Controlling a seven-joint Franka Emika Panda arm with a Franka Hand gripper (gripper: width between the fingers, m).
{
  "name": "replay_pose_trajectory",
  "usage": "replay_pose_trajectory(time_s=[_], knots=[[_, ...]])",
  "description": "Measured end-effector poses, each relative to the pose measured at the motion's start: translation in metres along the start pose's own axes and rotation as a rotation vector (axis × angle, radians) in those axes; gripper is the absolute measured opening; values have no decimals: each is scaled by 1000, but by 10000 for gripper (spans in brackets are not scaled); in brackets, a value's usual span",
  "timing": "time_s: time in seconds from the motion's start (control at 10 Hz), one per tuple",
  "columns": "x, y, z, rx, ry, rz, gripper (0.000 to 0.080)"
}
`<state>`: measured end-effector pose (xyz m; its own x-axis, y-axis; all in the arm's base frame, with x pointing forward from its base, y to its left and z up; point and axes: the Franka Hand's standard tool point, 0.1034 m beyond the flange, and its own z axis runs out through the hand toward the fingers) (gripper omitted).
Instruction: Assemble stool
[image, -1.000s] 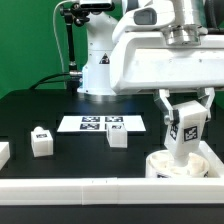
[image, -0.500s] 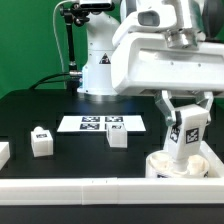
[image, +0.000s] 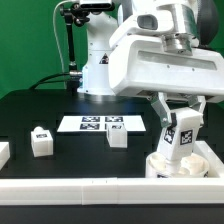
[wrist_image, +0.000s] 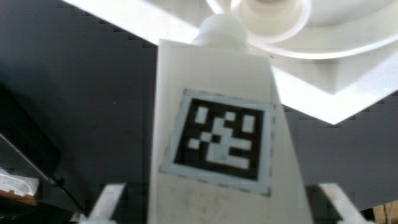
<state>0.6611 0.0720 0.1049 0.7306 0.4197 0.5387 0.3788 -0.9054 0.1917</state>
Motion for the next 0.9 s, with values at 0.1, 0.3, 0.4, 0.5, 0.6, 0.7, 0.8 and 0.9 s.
replay_pose_trajectory(time_s=[0.1, 0.3, 0.4, 0.5, 0.6, 0.7, 0.8, 0.9], knots=[[0, 0, 0, 0, 0, 0, 328], [-5, -8, -1, 9, -7, -5, 328], [-7, -9, -1, 11, -10, -6, 328], [-7, -11, -1, 13, -11, -7, 328], [-8, -13, 1, 16, -14, -9, 328], [-8, -14, 1, 16, -14, -10, 328], [-7, -17, 1, 19, -13, -13, 328], [-6, -21, 1, 23, -13, -18, 328]])
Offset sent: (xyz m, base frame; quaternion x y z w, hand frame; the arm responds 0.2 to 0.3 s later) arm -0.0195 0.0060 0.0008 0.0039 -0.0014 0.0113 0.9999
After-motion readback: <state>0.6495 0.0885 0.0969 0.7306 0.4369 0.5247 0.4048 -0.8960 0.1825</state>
